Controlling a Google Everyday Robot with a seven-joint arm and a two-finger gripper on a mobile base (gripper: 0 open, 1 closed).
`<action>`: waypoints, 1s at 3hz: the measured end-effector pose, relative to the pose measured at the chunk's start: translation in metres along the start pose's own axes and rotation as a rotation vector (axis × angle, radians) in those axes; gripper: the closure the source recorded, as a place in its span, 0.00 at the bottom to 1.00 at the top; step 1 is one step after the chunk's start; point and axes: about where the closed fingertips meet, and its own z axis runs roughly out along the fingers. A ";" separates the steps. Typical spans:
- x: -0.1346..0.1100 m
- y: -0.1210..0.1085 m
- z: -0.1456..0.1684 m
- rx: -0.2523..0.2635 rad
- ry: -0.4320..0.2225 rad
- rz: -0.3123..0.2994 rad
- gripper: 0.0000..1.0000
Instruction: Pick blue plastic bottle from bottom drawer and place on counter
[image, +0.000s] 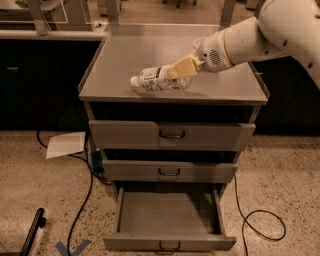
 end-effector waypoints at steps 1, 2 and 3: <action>-0.003 -0.010 0.012 -0.014 0.004 0.029 1.00; -0.005 -0.018 0.029 -0.074 -0.021 0.070 1.00; -0.005 -0.025 0.045 -0.144 -0.048 0.101 1.00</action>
Offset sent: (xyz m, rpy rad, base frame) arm 0.0488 0.0157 -0.0181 0.1509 0.1220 0.0464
